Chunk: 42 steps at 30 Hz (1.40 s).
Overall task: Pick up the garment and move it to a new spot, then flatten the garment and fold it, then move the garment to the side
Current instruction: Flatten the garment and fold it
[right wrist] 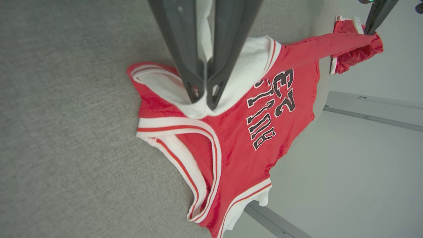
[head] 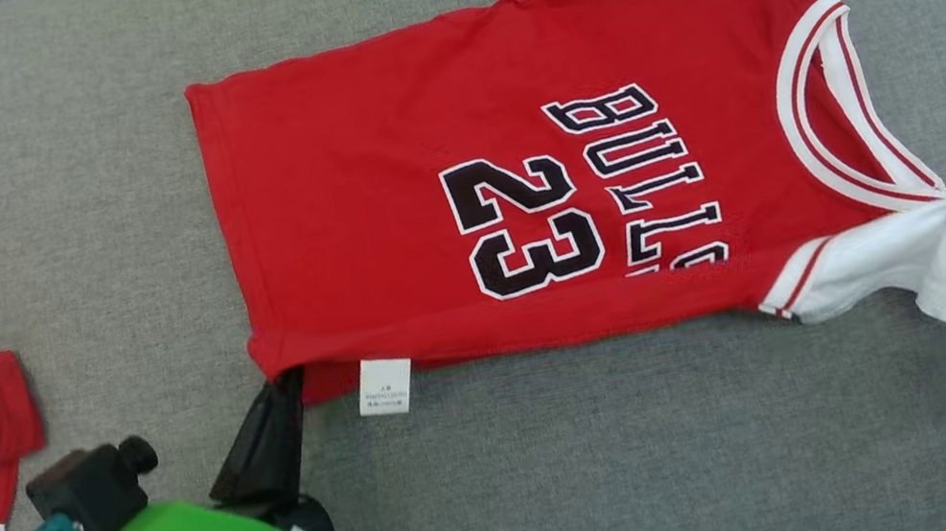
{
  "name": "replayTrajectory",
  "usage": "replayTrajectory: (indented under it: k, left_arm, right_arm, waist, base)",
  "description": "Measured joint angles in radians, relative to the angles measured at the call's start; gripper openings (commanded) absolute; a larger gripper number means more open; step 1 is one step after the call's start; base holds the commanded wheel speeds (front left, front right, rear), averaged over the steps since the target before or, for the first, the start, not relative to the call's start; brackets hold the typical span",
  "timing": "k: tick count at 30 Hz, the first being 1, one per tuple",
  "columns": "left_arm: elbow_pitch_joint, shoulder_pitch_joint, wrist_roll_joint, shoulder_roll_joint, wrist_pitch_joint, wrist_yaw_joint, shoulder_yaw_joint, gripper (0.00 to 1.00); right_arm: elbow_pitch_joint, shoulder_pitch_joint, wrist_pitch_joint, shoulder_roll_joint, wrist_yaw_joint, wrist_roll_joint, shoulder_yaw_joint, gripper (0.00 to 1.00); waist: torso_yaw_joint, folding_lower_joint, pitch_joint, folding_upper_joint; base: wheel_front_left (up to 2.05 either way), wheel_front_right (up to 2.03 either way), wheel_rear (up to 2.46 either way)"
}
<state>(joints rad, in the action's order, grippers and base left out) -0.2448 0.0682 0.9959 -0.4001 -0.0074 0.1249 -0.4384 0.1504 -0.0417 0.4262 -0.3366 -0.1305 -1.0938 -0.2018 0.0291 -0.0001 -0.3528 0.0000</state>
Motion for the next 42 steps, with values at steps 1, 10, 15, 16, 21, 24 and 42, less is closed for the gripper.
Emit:
replayTrajectory:
  k: [1, 10, 15, 16, 21, 24, 42]
  left_arm:
    - [0.019, 0.036, -0.005, -0.001, 0.021, 0.003, -0.005, 0.0]
    - [0.169, 0.268, -0.026, 0.011, 0.159, 0.013, -0.054, 0.0]
    - [0.194, 0.316, -0.026, 0.011, 0.203, 0.029, -0.053, 0.0]
    - [0.197, 0.317, -0.026, 0.011, 0.205, 0.032, -0.053, 0.0]
    - [0.222, 0.318, -0.022, 0.011, 0.2, 0.051, -0.043, 0.0]
    - [0.244, 0.312, -0.012, 0.019, 0.189, 0.058, -0.034, 0.0]
    - [0.171, 0.081, -0.009, 0.028, 0.063, 0.119, -0.001, 1.0]
  right_arm:
    - [-0.026, 0.045, 0.022, -0.01, 0.0, 0.028, 0.008, 0.0]
    - [-0.177, 0.334, 0.164, -0.012, 0.0, 0.201, 0.013, 0.14]
    - [-0.202, 0.431, 0.205, -0.014, 0.0, 0.25, 0.046, 1.0]
    - [-0.206, 0.443, 0.208, -0.016, 0.0, 0.254, 0.051, 1.0]
    - [-0.243, 0.501, 0.187, 0.017, 0.0, 0.258, -0.003, 1.0]
    - [-0.273, 0.525, 0.168, 0.042, 0.0, 0.262, -0.055, 1.0]
    - [-0.03, 0.047, -0.039, -0.172, 0.0, 0.418, 0.102, 1.0]
  waist:
    - [-0.001, 0.0, -0.011, 0.0]
    - [0.011, 0.0, -0.086, 0.0]
    - [0.012, 0.0, -0.111, 0.0]
    - [0.012, 0.0, -0.114, 0.0]
    - [0.01, 0.0001, -0.114, 0.0]
    - [0.011, 0.0001, -0.107, 0.0]
    - [-0.021, 0.0001, -0.084, 0.0]
  base:
    - [0.0, 0.0, 0.0]
    - [0.0, 0.0, 0.0]
    - [0.0, 0.0, 0.0]
    - [0.0, 0.0, 0.0]
    - [0.0, 0.0, 0.0]
    - [0.0, 0.0, 0.0]
    - [0.0, 0.0, 0.0]
